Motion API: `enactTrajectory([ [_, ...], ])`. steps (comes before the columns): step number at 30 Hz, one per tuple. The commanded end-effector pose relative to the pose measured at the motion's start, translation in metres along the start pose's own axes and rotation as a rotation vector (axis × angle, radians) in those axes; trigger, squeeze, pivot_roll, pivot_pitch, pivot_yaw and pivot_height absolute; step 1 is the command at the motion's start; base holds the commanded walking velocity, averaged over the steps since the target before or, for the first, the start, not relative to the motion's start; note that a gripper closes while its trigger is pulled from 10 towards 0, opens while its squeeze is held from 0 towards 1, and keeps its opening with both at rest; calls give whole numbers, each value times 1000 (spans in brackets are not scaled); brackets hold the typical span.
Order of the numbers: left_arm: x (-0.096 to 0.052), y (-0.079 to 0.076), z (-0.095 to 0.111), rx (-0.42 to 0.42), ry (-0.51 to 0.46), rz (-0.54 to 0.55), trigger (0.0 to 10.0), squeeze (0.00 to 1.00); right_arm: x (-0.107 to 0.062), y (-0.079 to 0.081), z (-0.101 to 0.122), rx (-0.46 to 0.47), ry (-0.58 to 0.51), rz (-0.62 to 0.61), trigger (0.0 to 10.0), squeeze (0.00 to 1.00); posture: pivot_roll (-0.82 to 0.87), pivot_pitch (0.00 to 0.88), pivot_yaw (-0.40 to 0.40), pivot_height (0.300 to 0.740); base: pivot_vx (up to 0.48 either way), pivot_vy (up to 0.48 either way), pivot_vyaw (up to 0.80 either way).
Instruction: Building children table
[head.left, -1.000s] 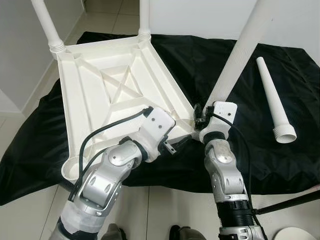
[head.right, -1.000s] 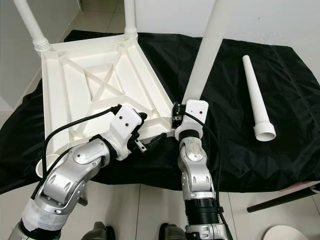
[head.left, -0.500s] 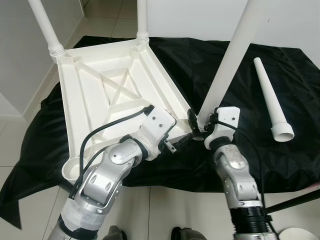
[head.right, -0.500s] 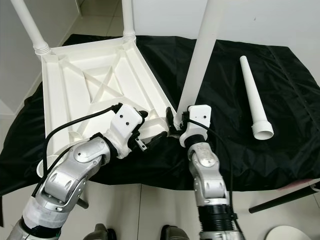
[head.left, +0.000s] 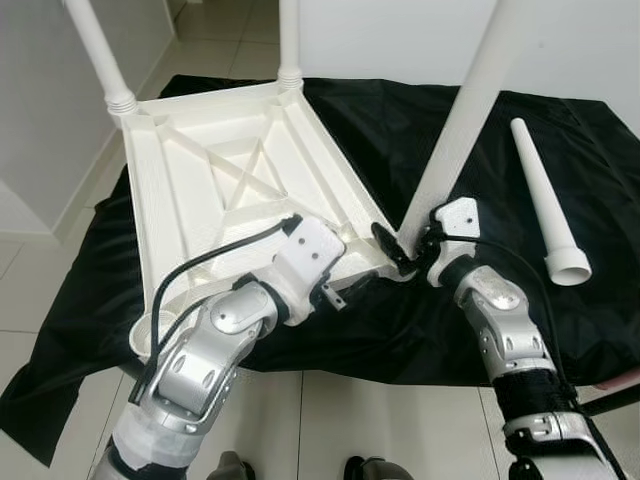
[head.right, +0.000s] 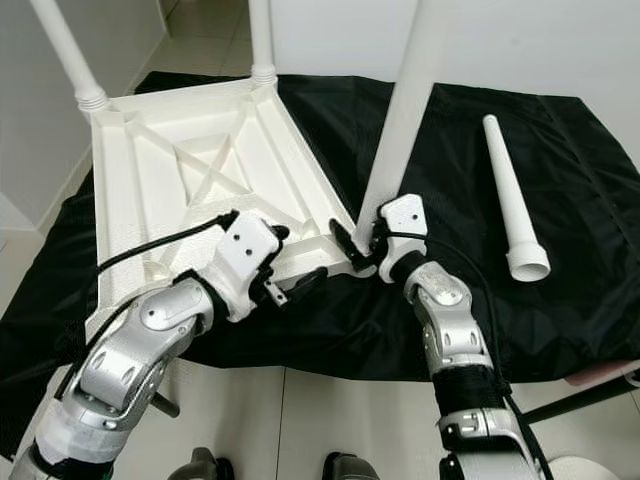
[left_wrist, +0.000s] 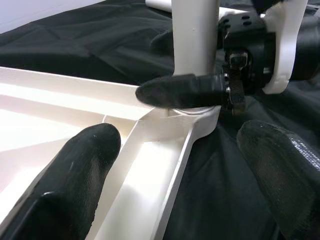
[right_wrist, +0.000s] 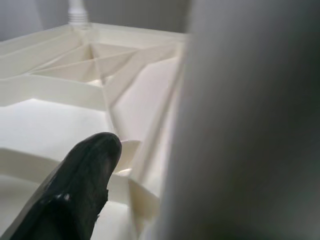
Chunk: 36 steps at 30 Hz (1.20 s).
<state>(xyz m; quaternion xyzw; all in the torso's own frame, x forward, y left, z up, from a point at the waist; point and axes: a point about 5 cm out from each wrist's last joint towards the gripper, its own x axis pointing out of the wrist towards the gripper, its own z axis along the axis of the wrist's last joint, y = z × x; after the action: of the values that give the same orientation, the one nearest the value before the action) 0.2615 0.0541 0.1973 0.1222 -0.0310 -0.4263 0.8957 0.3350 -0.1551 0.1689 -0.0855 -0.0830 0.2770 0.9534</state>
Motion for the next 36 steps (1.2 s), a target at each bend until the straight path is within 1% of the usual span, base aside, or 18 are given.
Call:
enactTrajectory([
  [1,-1,-2,1,3,2,-12,10000,0,1,2,-2,-6,6,23,9843,0,-33,102,-11,740,0,0,0],
  [2,-1,-2,1,7,1,-11,10000,0,4,1,-3,-1,13,40,0,0,-27,90,-19,740,0,0,0],
  [11,1,-1,1,14,-3,-1,10000,0,4,4,-11,20,40,69,0,0,-20,61,-34,740,0,0,0],
  [12,1,-2,-2,9,2,0,10000,0,2,6,-12,25,45,63,9569,0,-21,57,-34,740,0,0,0],
  [14,1,-2,-2,9,2,0,10000,0,2,6,-12,25,45,63,9569,0,-21,57,-34,740,0,0,0],
  [15,0,-3,-5,3,9,1,10000,0,1,7,-15,31,49,62,10000,0,-25,50,-34,740,0,0,0],
  [16,0,-3,-5,3,9,1,10000,0,1,7,-15,31,49,62,10000,0,-25,50,-34,740,0,0,0],
  [18,0,-5,-14,-19,33,7,10000,0,0,8,-19,37,64,18,10000,0,-29,41,-31,740,0,0,0],
  [22,-1,-6,-17,-25,41,11,10000,0,0,8,-21,26,83,-20,10000,0,-29,43,-29,740,0,0,0],
  [25,-2,-3,-16,-34,39,35,10000,0,-2,14,-20,37,102,-117,10000,0,-32,52,-23,740,0,0,0],
  [26,-2,-3,-16,-34,39,35,10000,0,-2,14,-20,37,102,-117,10000,0,-32,52,-23,740,0,0,0],
  [28,-2,-3,-16,-34,40,39,10000,0,-3,18,-20,48,106,-200,10000,0,-32,54,-22,740,0,0,0],
  [29,-3,-2,-16,-33,41,40,10000,0,-3,20,-21,70,105,-263,10000,0,-33,56,-20,740,0,0,0],
  [30,-3,-2,-16,-33,41,40,10000,0,-3,20,-21,70,105,-263,10000,0,-33,56,-20,740,0,0,0],
  [32,-4,-1,-16,-31,40,43,10000,0,-5,24,-21,102,93,-401,10000,0,-36,60,-17,740,0,0,0],
  [34,-4,-1,-16,-31,40,43,10000,0,-5,24,-21,102,93,-401,10000,0,-36,60,-17,740,0,0,0],
  [35,-5,0,-16,-32,39,45,10000,0,-5,24,-22,114,97,-487,10000,0,-38,59,-18,740,0,0,0],
  [36,-5,1,-16,-31,36,49,10000,0,-7,23,-21,125,92,-598,10000,0,-40,56,-14,740,0,0,0],
])
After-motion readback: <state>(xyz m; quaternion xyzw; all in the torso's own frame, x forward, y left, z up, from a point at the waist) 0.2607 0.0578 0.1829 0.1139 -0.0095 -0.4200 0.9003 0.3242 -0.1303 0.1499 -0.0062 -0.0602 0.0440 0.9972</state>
